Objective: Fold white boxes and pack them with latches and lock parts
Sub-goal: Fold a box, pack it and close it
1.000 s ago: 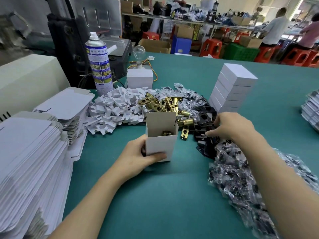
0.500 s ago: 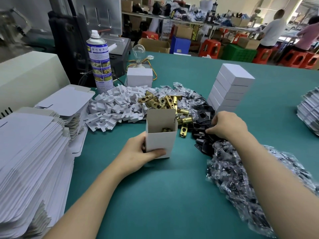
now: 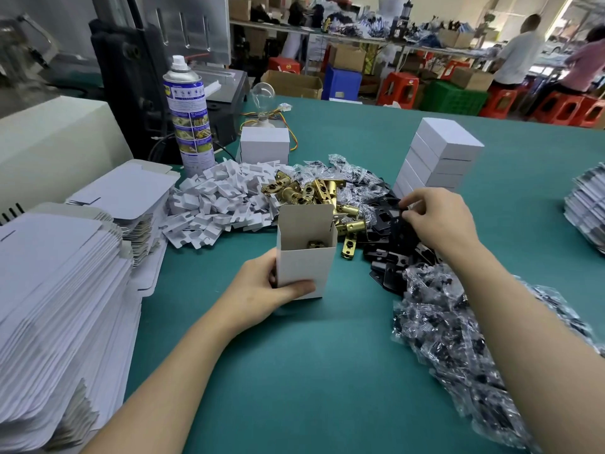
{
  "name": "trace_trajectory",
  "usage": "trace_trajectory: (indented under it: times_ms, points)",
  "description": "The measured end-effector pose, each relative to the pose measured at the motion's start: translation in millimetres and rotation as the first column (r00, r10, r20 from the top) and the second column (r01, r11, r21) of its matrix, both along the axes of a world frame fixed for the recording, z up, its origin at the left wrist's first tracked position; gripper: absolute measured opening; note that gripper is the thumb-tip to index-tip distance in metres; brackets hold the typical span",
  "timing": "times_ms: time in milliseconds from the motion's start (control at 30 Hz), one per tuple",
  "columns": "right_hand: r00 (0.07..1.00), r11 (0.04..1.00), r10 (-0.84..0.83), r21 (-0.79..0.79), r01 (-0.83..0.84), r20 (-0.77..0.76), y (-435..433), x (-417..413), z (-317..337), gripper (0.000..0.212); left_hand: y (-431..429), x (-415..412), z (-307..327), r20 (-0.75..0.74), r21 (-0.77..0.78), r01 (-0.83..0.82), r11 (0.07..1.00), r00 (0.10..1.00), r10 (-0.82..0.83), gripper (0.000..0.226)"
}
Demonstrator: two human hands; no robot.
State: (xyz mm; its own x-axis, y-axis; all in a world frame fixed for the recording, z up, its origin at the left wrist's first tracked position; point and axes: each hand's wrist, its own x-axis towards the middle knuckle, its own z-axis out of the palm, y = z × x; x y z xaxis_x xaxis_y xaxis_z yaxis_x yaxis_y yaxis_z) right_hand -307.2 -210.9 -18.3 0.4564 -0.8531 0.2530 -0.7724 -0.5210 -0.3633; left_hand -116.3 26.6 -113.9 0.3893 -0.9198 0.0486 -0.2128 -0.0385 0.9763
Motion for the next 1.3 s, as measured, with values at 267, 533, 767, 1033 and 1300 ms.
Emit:
trace_trajectory:
  times_ms: [267, 533, 767, 1033, 1300]
  points:
    - [0.853, 0.822, -0.071, 0.515, -0.244, 0.517, 23, 7, 12, 0.031, 0, -1, 0, -0.005, -0.012, -0.002, 1.0, 1.0, 0.002, 0.042]
    - [0.859, 0.663, 0.066, 0.621, -0.418, 0.508, 66, 18, -15, 0.035, -1, -1, 1, -0.016, -0.018, -0.002, 1.0, 1.0, 0.001, 0.045]
    - [0.911, 0.75, 0.33, 0.517, -0.412, 0.248, 96, 23, -33, 0.047, -1, -1, 1, -0.024, -0.03, 0.0, 1.0, 1.0, 0.0, 0.045]
    - [0.871, 0.784, 0.489, 0.409, -0.467, 0.057, 99, 20, -28, 0.041, -2, 0, -1, 0.005, -0.031, -0.007, 0.999, 1.0, 0.007, 0.044]
    - [0.92, 0.934, 0.231, 0.194, -0.301, 0.317, 98, 21, -47, 0.027, 0, -1, 1, 0.009, -0.03, -0.005, 1.0, 1.0, 0.005, 0.045]
